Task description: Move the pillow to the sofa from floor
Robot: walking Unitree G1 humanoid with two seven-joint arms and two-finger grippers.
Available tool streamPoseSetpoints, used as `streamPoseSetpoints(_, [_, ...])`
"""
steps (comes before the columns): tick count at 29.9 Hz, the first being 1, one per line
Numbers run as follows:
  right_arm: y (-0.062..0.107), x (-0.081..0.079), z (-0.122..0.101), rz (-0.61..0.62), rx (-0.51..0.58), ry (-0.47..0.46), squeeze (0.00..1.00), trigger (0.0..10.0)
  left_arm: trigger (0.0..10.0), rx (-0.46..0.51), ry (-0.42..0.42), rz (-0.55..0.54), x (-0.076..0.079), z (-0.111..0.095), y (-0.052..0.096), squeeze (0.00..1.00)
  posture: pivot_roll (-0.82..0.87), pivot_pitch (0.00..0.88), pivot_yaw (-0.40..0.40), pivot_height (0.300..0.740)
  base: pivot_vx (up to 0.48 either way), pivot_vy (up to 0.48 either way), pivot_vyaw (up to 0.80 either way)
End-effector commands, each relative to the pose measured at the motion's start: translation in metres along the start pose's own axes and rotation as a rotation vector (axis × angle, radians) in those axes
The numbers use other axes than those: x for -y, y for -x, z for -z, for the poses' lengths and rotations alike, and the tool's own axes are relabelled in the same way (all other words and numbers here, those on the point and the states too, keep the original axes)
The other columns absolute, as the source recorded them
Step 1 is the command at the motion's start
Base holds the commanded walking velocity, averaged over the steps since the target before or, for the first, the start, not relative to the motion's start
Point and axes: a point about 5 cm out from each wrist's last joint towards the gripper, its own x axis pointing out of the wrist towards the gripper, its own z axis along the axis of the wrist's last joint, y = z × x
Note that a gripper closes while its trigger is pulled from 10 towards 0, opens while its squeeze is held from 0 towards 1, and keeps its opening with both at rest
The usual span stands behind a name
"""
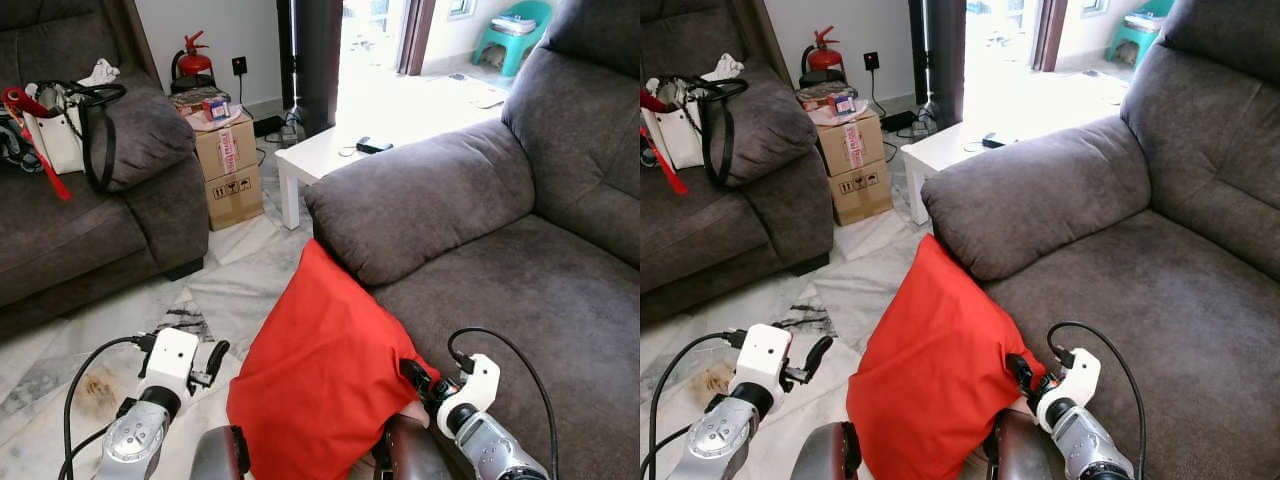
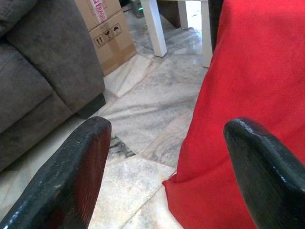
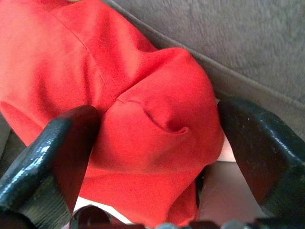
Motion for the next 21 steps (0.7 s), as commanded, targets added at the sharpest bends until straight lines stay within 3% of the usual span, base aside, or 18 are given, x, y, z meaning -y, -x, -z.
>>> streamPoseSetpoints(1, [0.000,0.001,0.006,0.026,-0.001,-0.020,0.00,10.0,10.0,0.006,0.007,0.002,0.000,-0.003,0.001,0.00,0.09,0.054,-0.002,0.563,0.000,0.000,0.00])
streamPoseSetpoints(14, [-0.007,-0.017,0.012,-0.090,0.063,-0.152,0.00,10.0,10.0,0.006,0.045,-0.010,0.005,-0.005,0.002,0.00,0.10,0.080,-0.011,0.563,0.000,0.000,0.00])
streamPoseSetpoints(15, [-0.008,-0.020,0.011,-0.104,0.066,-0.155,0.00,7.6,10.0,0.008,0.048,-0.013,0.004,-0.005,0.002,0.00,0.11,0.079,-0.014,0.563,0.000,0.000,0.00])
streamPoseSetpoints(16, [-0.009,-0.022,0.011,-0.121,0.070,-0.156,0.00,4.2,10.0,0.008,0.050,-0.014,0.004,-0.005,0.002,0.00,0.11,0.078,-0.015,0.563,0.000,0.000,0.00])
streamPoseSetpoints(17, [-0.010,-0.025,0.010,-0.145,0.073,-0.155,0.00,0.0,10.0,0.008,0.055,-0.017,0.004,-0.005,0.002,0.00,0.11,0.079,-0.020,0.563,0.000,0.000,0.00])
streamPoseSetpoints(21, [-0.010,-0.027,0.008,-0.173,0.081,-0.155,0.00,0.0,10.0,0.005,0.065,-0.023,0.004,-0.005,0.002,0.00,0.10,0.079,-0.024,0.563,0.000,0.000,0.00])
